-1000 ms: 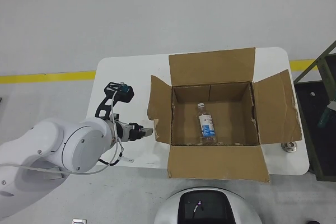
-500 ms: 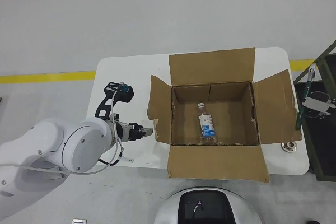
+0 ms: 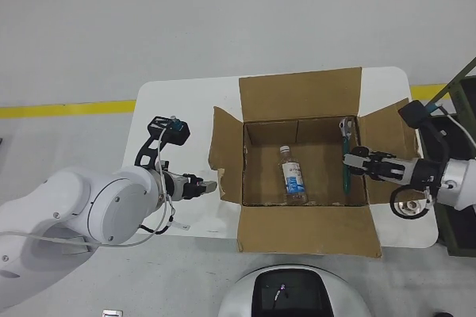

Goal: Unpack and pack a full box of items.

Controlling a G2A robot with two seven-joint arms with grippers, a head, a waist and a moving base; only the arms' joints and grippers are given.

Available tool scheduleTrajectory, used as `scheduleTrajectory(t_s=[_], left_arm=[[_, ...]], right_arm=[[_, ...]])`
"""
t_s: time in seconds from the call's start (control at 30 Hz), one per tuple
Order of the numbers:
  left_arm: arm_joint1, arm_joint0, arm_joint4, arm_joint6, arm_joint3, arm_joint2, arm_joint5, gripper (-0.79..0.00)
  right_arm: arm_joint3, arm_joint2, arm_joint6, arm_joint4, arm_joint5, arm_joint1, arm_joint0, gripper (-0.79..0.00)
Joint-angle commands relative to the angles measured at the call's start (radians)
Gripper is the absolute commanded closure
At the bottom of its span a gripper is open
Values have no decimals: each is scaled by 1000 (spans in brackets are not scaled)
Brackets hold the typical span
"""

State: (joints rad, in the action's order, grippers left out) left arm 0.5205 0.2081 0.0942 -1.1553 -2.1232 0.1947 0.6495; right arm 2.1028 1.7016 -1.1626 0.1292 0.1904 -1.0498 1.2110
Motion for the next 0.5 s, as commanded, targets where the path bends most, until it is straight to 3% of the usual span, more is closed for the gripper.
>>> scheduleTrajectory(t_s=[0.0,0.17,0.27,0.47], left_arm=[[0,0,0,0,0,0,0,-785],[0,0,0,0,0,0,0,-785],[0,0,0,0,0,0,0,-785],[0,0,0,0,0,0,0,-785]], right_arm=[[0,0,0,-2,0,0,0,0],[0,0,0,-2,0,0,0,0],[7,-26,61,4,-20,-2,13,0],[-16,-192,84,217,-2,3,-61,0]])
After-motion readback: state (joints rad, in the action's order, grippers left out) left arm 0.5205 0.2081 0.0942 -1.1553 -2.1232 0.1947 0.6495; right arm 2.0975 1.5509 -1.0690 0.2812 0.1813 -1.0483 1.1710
